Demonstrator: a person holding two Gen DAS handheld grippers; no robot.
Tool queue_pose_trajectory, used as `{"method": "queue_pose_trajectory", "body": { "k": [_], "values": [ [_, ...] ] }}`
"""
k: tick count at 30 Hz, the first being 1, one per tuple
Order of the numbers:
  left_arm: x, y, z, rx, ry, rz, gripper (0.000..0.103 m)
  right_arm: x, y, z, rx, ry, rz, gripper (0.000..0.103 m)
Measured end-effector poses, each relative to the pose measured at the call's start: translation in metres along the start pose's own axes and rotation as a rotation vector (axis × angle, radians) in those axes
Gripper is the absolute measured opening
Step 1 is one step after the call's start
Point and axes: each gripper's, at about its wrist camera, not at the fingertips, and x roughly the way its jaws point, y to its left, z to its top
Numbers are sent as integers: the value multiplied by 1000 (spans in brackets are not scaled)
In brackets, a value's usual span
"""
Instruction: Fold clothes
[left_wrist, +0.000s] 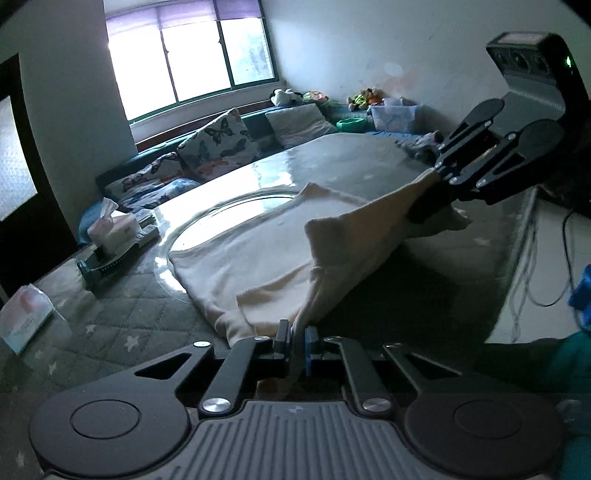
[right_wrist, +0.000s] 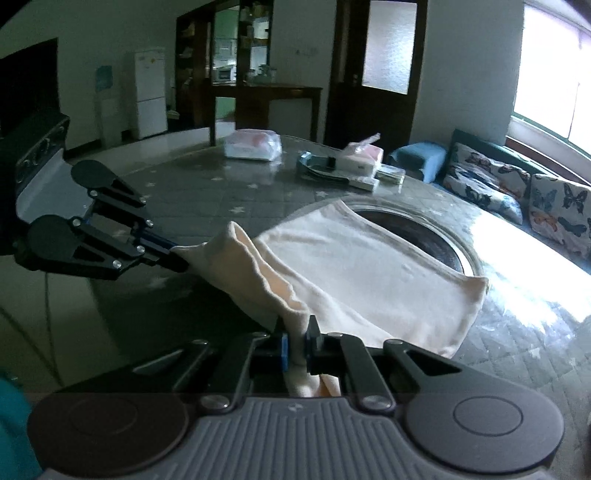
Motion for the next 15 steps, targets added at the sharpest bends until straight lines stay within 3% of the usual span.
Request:
{"method": "queue_pose_trajectory", "body": {
  "k": [9, 15],
  "values": [
    [-32, -27, -6, -20, 3, -27, 7, -44, 35, -10, -66, 25, 52, 6],
    [-19, 1, 21, -76, -37, -2, 7, -44, 19, 4, -14, 3, 36, 6]
  ]
}}
